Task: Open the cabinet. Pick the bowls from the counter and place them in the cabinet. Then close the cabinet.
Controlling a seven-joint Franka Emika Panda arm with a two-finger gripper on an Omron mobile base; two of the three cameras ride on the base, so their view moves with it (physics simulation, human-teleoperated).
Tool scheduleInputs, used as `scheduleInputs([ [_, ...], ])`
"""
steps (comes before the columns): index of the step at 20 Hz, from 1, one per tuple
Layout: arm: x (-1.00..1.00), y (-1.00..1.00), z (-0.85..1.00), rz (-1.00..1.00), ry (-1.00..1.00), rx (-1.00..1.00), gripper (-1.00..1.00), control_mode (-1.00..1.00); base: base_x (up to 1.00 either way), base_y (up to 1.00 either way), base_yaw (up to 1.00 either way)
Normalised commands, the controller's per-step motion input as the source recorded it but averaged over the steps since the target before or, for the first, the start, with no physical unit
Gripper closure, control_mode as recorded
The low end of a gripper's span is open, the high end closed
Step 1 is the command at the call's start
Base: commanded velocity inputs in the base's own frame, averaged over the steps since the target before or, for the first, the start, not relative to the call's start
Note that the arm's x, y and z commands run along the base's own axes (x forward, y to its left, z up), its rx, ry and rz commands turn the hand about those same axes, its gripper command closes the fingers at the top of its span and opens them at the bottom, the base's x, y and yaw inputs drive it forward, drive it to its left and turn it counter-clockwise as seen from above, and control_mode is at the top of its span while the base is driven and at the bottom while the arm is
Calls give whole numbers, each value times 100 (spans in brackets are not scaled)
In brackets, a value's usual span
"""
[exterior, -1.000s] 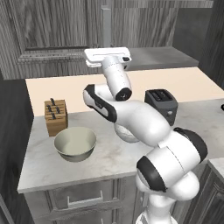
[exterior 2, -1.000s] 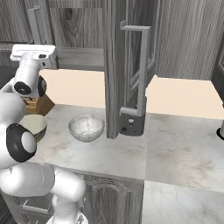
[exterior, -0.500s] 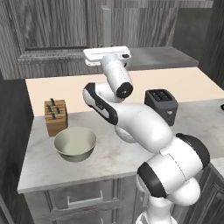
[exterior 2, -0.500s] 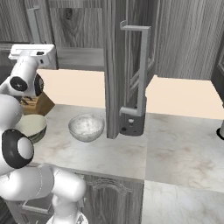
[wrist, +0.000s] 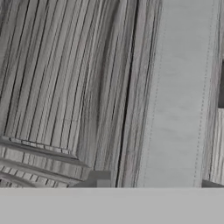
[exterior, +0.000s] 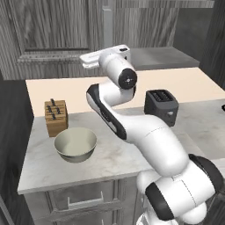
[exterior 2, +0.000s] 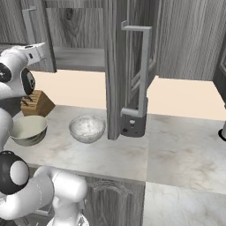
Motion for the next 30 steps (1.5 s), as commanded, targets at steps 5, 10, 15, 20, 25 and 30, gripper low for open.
scheduleInputs([
  [5,-68,100,17,0,20,-20,100,-100,0,0,0],
  [10,-95,100,8,-9,-1,-12,100,-100,0,0,0],
  [15,-100,100,0,-15,-7,-11,100,-100,0,0,0],
  [20,-86,100,6,-16,-3,-7,100,-100,0,0,0],
  [25,-63,100,3,-14,0,0,100,-100,0,0,0],
  [30,-73,100,0,-12,1,0,100,-100,0,0,0],
])
